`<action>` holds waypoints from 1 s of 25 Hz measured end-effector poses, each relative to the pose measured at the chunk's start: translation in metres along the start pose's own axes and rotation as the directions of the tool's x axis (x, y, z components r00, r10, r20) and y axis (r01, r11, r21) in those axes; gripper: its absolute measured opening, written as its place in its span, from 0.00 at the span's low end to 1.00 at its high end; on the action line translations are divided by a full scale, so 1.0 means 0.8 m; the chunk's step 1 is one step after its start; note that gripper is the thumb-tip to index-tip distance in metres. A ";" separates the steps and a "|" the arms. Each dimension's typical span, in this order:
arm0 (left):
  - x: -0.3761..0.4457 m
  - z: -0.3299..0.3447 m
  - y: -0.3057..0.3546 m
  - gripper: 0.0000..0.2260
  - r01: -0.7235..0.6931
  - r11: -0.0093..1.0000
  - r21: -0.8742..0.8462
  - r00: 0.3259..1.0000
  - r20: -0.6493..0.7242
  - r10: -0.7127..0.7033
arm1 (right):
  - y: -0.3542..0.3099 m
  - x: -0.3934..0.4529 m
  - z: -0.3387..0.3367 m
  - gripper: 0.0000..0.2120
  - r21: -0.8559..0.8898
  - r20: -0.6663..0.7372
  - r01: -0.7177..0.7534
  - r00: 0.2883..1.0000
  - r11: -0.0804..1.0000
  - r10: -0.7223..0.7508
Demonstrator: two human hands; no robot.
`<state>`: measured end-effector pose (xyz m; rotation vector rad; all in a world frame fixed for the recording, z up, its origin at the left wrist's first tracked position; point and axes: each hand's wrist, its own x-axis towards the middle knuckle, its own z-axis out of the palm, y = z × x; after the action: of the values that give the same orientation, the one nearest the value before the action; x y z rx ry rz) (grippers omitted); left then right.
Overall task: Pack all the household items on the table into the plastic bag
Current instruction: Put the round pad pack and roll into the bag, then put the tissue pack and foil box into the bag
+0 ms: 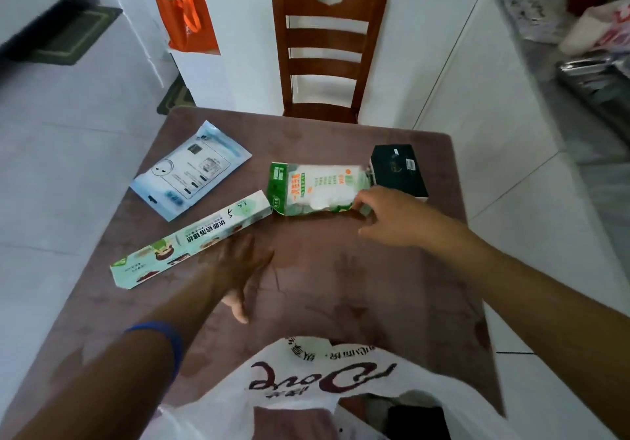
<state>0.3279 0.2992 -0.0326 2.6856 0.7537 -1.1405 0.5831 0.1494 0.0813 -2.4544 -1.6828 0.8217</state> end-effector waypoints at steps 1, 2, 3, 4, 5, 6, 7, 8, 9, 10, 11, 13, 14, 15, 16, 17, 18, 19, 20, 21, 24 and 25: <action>0.002 0.011 0.004 0.63 0.014 1.000 -0.019 1.000 -0.001 -0.014 | 0.003 0.027 0.011 0.25 -0.034 0.021 -0.006 1.000 0.999 0.007; 0.005 0.017 0.005 0.64 0.017 0.998 -0.061 1.000 -0.008 -0.018 | 0.007 0.054 0.024 0.29 -0.073 0.030 -0.015 0.999 0.997 0.018; 0.008 0.021 0.004 0.65 0.011 0.995 -0.102 1.000 -0.013 -0.013 | 0.009 0.081 0.038 0.33 -0.126 0.030 -0.027 0.999 0.992 0.031; 0.011 0.024 0.002 0.65 0.006 0.992 -0.126 1.000 -0.026 -0.009 | 0.013 0.107 0.053 0.39 -0.200 0.030 -0.046 0.998 0.979 0.053; 0.014 0.027 -0.002 0.66 0.001 0.989 -0.146 0.999 -0.041 -0.007 | 0.016 0.131 0.066 0.45 -0.279 0.036 -0.074 0.996 0.957 0.087; 0.016 0.030 -0.004 0.66 0.003 0.987 -0.162 0.999 -0.051 -0.012 | 0.021 0.153 0.077 0.51 -0.339 0.042 -0.100 0.992 0.936 0.121; 0.018 0.033 -0.005 0.66 0.005 0.984 -0.176 0.998 -0.053 -0.015 | 0.025 0.173 0.083 0.57 -0.366 0.042 -0.124 0.988 0.922 0.150; 0.021 0.037 -0.005 0.66 0.001 0.982 -0.189 0.998 -0.063 -0.013 | 0.032 0.190 0.085 0.61 -0.363 0.041 -0.151 0.983 0.919 0.178; 0.022 0.040 -0.006 0.66 -0.005 0.980 -0.199 0.997 -0.079 -0.011 | 0.037 0.202 0.084 0.64 -0.336 0.041 -0.177 0.979 0.925 0.202; 0.022 0.042 -0.008 0.66 -0.012 0.979 -0.204 0.995 -0.100 -0.008 | 0.041 0.210 0.083 0.65 -0.288 0.021 -0.196 0.977 0.937 0.211; 0.021 0.042 -0.010 0.66 -0.018 0.979 -0.202 0.994 -0.111 -0.005 | 0.039 0.212 0.082 0.64 -0.249 -0.009 -0.190 0.981 0.950 0.194; 0.023 0.042 -0.008 0.67 -0.021 0.980 -0.198 0.995 -0.101 0.001 | 0.030 0.201 0.095 0.58 -0.250 -0.023 -0.094 0.996 0.964 0.092; 0.024 0.043 -0.006 0.66 -0.023 0.982 -0.186 0.994 -0.106 0.003 | 0.024 0.188 0.112 0.53 -0.245 0.013 -0.011 1.000 0.969 0.015; 0.023 0.044 -0.006 0.66 -0.020 0.984 -0.175 0.994 -0.108 0.001 | 0.013 0.171 0.128 0.48 -0.208 0.075 0.051 0.997 0.977 -0.036; 0.021 0.043 -0.005 0.64 -0.013 0.984 -0.180 0.995 -0.101 -0.006 | 0.003 0.155 0.137 0.47 -0.142 0.150 0.065 0.988 0.988 -0.043; 0.019 0.042 -0.005 0.62 -0.005 0.980 -0.197 0.996 -0.091 -0.013 | -0.001 0.142 0.144 0.51 -0.073 0.185 0.037 0.982 0.997 -0.023; 0.018 0.041 -0.006 0.61 0.000 0.977 -0.213 0.996 -0.086 -0.019 | 0.001 0.133 0.150 0.56 -0.015 0.182 -0.008 0.983 1.000 0.011; 0.018 0.040 -0.007 0.60 0.000 0.976 -0.216 0.997 -0.080 -0.018 | 0.007 0.125 0.154 0.56 0.030 0.156 -0.061 0.986 0.998 0.055; 0.018 0.039 -0.007 0.60 -0.003 0.979 -0.203 0.997 -0.077 -0.013 | 0.012 0.115 0.160 0.53 0.067 0.110 -0.104 0.989 0.992 0.097; 0.019 0.039 -0.008 0.61 -0.008 0.983 -0.185 0.996 -0.084 -0.008 | 0.019 0.103 0.170 0.51 0.095 0.041 -0.135 0.990 0.986 0.132; 0.026 0.047 -0.008 0.67 -0.004 0.984 -0.179 0.995 -0.101 -0.014 | 0.033 0.074 0.192 0.48 0.288 -0.037 -0.285 0.951 0.914 0.308; 0.025 0.048 -0.008 0.67 0.001 0.984 -0.179 0.995 -0.094 -0.019 | 0.036 0.065 0.190 0.43 0.381 0.019 -0.346 0.930 0.857 0.367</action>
<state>0.3118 0.3012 -0.0729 2.6035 0.8419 -0.9040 0.5525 0.1459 -0.0794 -2.5026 -0.9390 0.9925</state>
